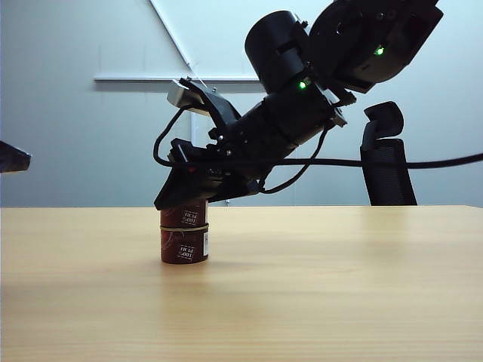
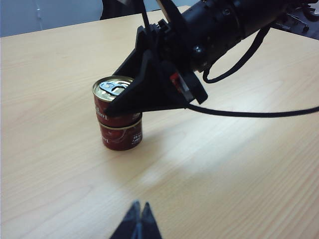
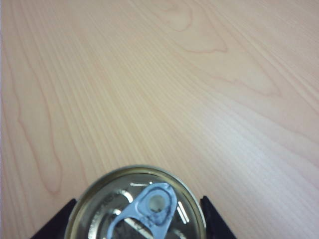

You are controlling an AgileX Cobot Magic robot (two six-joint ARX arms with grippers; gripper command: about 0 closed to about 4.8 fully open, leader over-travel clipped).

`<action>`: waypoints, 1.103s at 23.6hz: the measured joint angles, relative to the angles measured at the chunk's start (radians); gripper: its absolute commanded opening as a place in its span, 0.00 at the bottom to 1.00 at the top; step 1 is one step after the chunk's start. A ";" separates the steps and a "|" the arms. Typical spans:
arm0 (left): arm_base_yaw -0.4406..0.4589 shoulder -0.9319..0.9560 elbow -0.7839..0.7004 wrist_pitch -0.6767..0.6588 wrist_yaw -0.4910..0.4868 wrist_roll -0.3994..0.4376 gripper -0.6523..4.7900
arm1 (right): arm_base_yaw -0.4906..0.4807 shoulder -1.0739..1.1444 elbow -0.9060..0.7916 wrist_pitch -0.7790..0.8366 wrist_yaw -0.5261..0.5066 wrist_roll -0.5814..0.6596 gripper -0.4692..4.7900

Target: Stack a can of tomatoes on the right onto the can of tomatoes on the left.

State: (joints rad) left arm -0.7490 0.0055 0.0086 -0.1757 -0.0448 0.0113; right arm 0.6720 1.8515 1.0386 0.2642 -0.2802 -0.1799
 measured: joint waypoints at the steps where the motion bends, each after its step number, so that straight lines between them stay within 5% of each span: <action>1: 0.000 0.000 0.000 0.000 0.000 0.000 0.12 | 0.001 0.000 0.000 0.000 0.004 -0.002 0.09; 2: 0.000 0.000 0.000 0.000 0.000 0.000 0.12 | 0.002 0.000 0.000 0.000 0.011 -0.002 0.10; 6: 0.000 0.000 0.000 0.000 0.000 0.000 0.12 | 0.003 0.000 0.001 -0.001 0.018 -0.003 1.00; 17: 0.002 0.000 0.000 0.000 0.000 0.000 0.12 | 0.002 -0.078 0.015 0.023 0.020 0.040 1.00; 21: 0.108 0.000 0.000 0.000 0.010 0.000 0.12 | -0.001 -0.205 0.043 0.084 0.019 0.166 1.00; 23: 0.314 0.000 0.000 -0.001 0.018 0.000 0.12 | -0.010 -0.325 0.063 0.139 0.022 0.236 0.15; 26: 0.585 0.000 0.000 -0.001 0.022 0.000 0.12 | -0.032 -0.470 0.063 0.124 0.027 0.250 0.07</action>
State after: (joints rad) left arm -0.1642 0.0055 0.0086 -0.1764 -0.0227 0.0116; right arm 0.6403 1.3815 1.1019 0.3885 -0.2531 0.0704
